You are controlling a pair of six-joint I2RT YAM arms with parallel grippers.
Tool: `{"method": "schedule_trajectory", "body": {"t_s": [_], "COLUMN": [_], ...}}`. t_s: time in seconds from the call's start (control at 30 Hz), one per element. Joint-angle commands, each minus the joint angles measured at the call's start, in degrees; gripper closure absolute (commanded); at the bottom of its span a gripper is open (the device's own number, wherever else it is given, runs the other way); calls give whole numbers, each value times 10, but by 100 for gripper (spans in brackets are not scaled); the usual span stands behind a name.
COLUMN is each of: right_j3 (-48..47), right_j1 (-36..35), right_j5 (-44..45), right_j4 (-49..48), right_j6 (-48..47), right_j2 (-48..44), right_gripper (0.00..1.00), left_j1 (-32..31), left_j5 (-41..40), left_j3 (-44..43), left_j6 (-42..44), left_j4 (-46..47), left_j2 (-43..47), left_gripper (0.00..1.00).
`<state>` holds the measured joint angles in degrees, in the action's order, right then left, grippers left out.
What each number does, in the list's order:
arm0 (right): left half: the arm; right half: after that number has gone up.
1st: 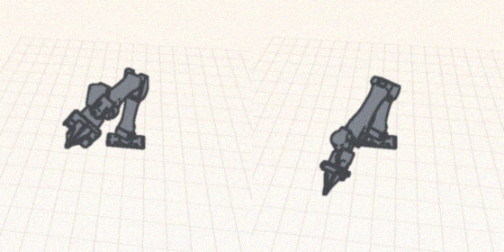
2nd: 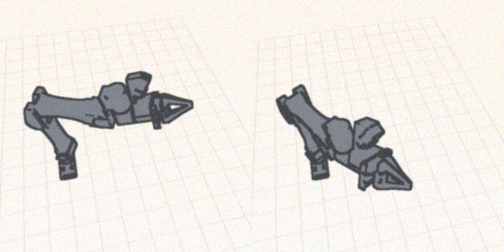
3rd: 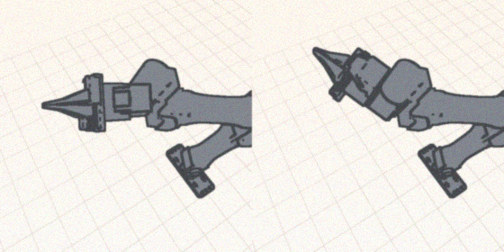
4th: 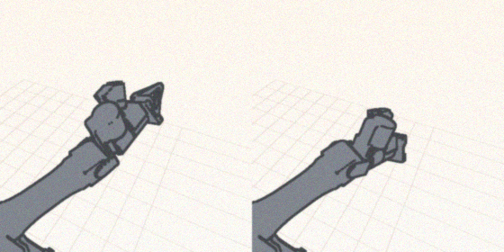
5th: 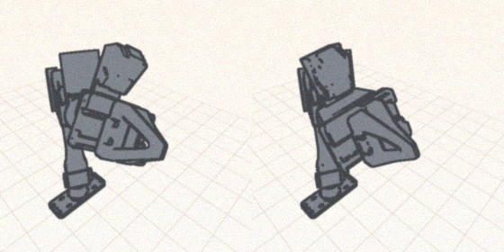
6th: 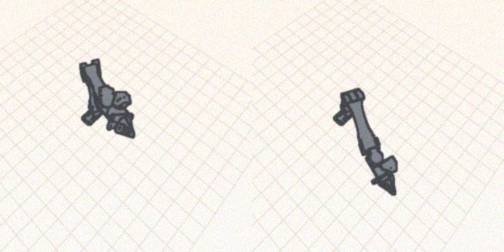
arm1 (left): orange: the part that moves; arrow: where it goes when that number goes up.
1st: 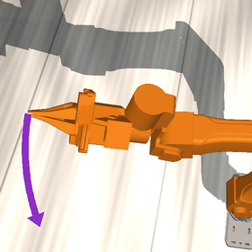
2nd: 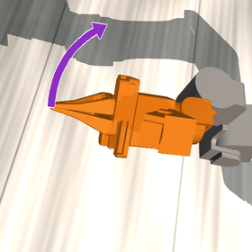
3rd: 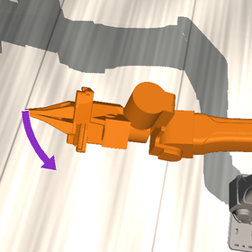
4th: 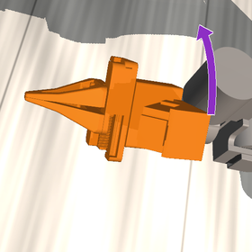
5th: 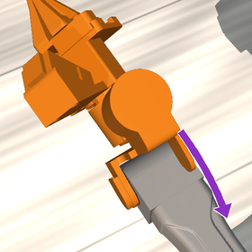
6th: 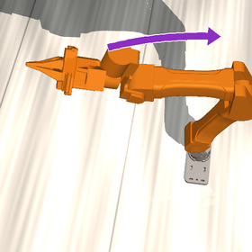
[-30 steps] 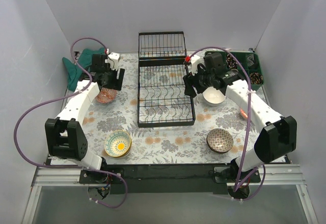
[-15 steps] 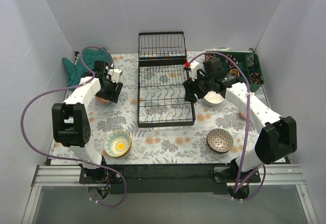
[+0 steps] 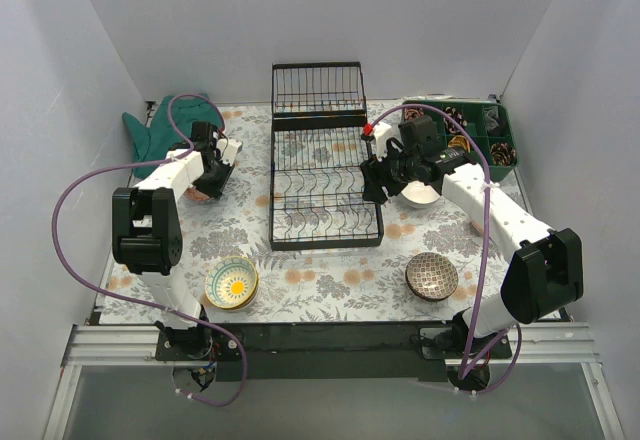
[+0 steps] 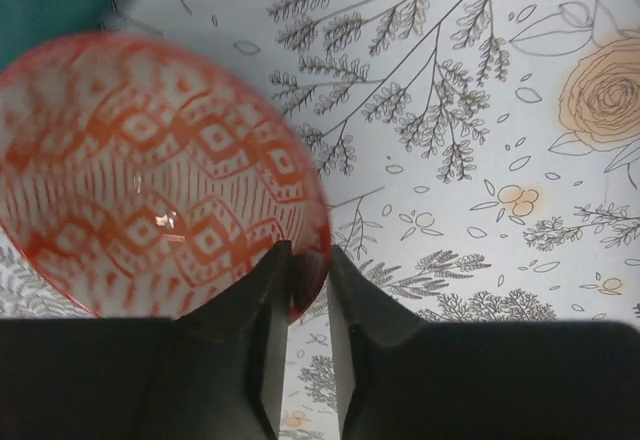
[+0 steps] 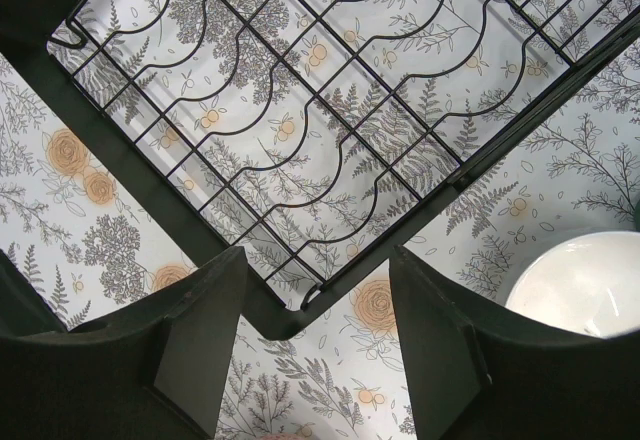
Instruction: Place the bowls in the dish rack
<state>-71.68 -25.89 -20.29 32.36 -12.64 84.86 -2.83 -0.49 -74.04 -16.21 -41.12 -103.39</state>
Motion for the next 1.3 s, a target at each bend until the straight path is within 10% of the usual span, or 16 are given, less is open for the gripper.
{"method": "schedule_trajectory", "body": {"t_s": [0.0,0.33,0.6,0.7,0.9,1.27], "right_j3": [-6,-18,-28,-40,-42,-42], "right_j1": [0,2,62,114,189,189], "right_j5": [1,39,79,87,83,102], "right_j4": [-19,-5,10,24,39,41], "right_j6": [-5,-13,18,42,46,34], "right_j2": [-18,-19,-7,-7,-8,-6], "right_gripper": [33,35,35,35,35,36], "left_j1": [0,-57,-119,-119,-138,-191], "left_j5": [-14,105,392,527,591,533], "left_j3": [-17,-226,-328,-270,50,20], "left_j6": [25,-31,-182,-263,-711,-956], "left_j4": [21,-144,-175,-67,651,950], "left_j2": [25,83,54,74,132,-117], "left_gripper": [91,100,100,100,100,100]}}
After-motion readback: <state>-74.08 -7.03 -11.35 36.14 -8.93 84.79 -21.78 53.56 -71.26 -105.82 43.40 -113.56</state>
